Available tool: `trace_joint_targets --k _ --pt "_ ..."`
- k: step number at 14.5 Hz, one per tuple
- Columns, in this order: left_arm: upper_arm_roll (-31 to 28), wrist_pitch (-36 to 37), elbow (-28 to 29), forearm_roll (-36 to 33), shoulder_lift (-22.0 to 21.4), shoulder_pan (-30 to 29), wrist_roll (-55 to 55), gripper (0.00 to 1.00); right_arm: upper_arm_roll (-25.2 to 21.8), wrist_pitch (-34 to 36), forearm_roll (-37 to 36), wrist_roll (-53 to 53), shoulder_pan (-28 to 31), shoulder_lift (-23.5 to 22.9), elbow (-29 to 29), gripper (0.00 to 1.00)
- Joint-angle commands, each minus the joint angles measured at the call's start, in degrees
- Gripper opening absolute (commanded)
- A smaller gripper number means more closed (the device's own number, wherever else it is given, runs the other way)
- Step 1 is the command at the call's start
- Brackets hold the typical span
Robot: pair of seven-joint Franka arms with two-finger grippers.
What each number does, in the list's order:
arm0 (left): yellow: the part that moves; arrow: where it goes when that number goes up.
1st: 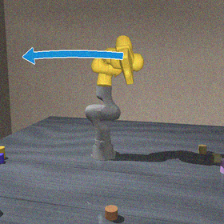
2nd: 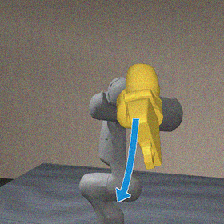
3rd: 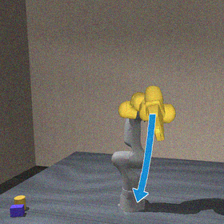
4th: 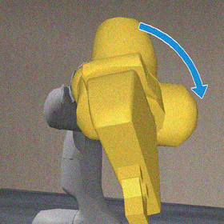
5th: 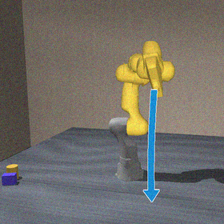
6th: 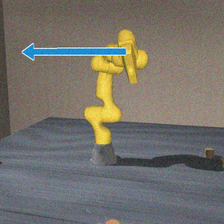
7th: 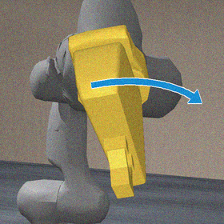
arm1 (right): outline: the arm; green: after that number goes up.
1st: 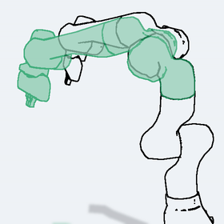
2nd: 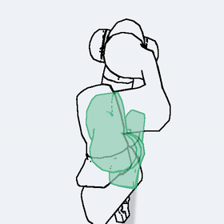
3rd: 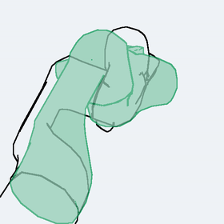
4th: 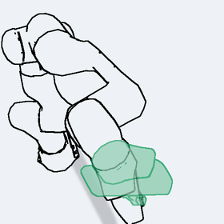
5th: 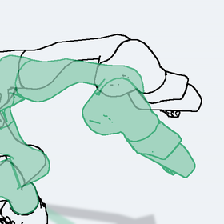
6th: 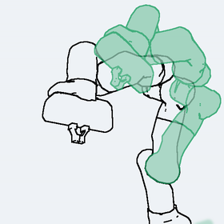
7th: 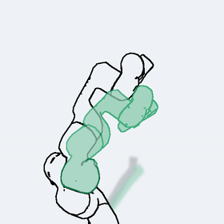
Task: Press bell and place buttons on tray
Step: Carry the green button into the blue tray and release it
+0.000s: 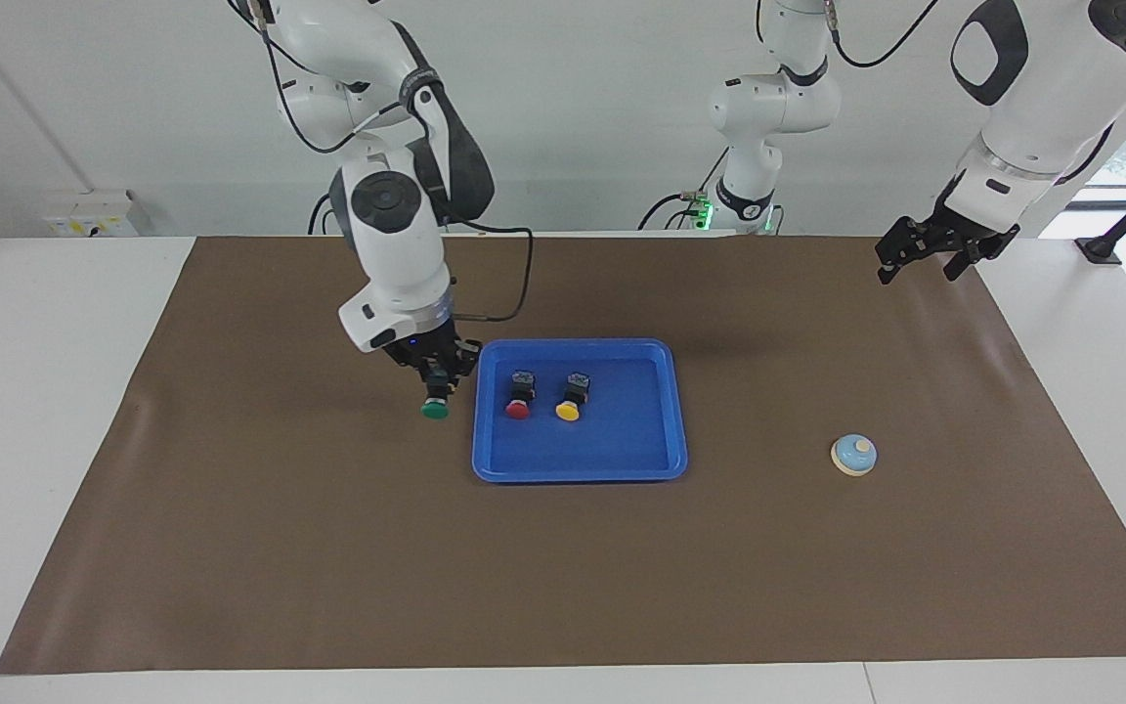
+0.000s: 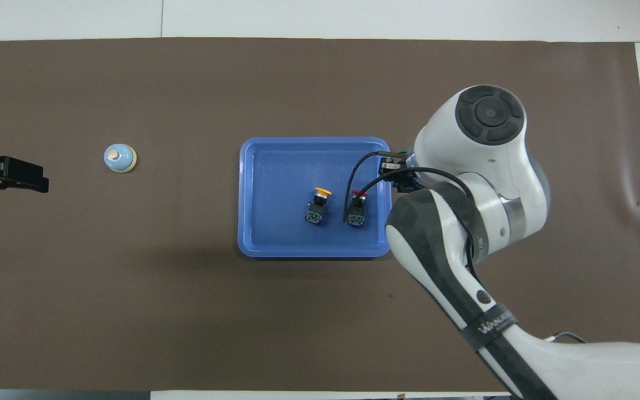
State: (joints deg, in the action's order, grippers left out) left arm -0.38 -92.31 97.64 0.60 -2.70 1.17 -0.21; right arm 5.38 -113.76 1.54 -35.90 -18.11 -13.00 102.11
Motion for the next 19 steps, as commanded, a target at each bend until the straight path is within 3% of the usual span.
trace_joint_targets --k 1,4,7,19 --pt "-0.1 1.1 -0.6 -0.7 0.1 0.2 0.3 1.00 -0.5 0.0 2.9 -4.9 -5.3 -5.7 -6.9 0.00" --pt "-0.1 1.0 -0.6 -0.7 0.1 0.2 0.3 1.00 -0.5 -0.4 2.1 -10.8 -10.9 -13.5 -15.6 0.00" --pt "-0.1 1.1 -0.6 -0.7 0.1 0.2 0.3 1.00 -1.2 -3.2 1.6 -15.4 -15.7 -19.0 -20.0 0.00" --pt "-0.1 1.1 -0.6 -0.7 0.1 0.2 0.4 1.00 -1.2 -14.0 -1.7 -18.6 -20.4 -25.1 -17.3 0.00"
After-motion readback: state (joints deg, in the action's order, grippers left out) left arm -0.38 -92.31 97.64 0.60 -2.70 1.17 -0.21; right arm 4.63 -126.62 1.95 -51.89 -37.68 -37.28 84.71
